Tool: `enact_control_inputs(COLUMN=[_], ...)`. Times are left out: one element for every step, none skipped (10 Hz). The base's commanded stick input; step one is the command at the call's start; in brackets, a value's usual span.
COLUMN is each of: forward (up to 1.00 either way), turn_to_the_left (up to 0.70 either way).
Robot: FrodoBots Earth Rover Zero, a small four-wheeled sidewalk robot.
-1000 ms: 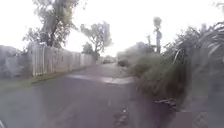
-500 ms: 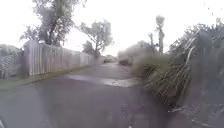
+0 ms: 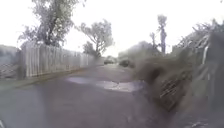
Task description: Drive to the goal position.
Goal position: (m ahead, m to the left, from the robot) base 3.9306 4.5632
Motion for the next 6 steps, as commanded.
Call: enact_control_inputs(forward=[0.70, 0.70, 0.70, 0.70, 0.70, 0.70], turn_to_the_left=[0.00, 0.00, 0.00, 0.00, 0.00, 0.00])
